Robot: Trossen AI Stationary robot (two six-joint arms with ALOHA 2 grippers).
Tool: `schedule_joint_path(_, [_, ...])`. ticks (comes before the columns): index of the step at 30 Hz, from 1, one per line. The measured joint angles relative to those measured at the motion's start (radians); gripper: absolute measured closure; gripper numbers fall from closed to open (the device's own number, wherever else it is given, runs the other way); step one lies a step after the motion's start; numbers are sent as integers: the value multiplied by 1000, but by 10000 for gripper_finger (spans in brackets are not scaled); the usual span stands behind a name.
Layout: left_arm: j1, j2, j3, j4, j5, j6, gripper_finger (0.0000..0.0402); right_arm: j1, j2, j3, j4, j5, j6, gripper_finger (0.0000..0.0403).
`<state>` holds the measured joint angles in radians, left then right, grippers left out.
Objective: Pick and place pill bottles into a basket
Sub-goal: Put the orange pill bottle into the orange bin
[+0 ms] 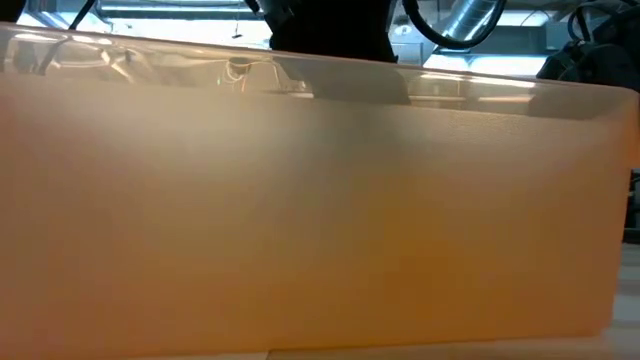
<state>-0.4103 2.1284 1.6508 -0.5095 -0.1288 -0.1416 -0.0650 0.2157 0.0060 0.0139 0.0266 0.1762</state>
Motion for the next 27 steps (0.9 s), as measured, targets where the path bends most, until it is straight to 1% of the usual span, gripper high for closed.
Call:
schedule_joint_path(5, [0, 0, 0, 0, 6, -1, 110, 0, 0, 0, 0, 0, 0, 92])
schedule_joint_path(7, [-1, 0, 3, -8, -22, 13, 93, 0, 0, 0, 0, 0, 0, 92])
schedule_joint_path(9, [-2, 1, 27, -44, -92, 29, 84, 0, 0, 0, 0, 0, 0, 92])
schedule_joint_path(14, [-20, 1, 133, -164, -337, 114, 79, 0, 0, 0, 0, 0, 0, 92])
schedule_joint_path(16, [-30, 1, 186, -204, -399, 144, 79, 0, 0, 0, 0, 0, 0, 92])
schedule_joint_path(17, [-33, 1, 208, -218, -415, 155, 79, 0, 0, 0, 0, 0, 0, 92])
schedule_joint_path(20, [-42, -7, 264, -270, -421, 163, 79, 0, 0, 0, 0, 0, 0, 92])
schedule_joint_path(22, [-48, -28, 274, -292, -411, 160, 79, 0, 0, 0, 0, 0, 0, 92])
schedule_joint_path(25, [-53, -62, 276, -356, -403, 117, 79, 0, 0, 0, 0, 0, 0, 92])
schedule_joint_path(27, [-54, -81, 275, -432, -404, 69, 79, 0, 0, 0, 0, 0, 0, 92])
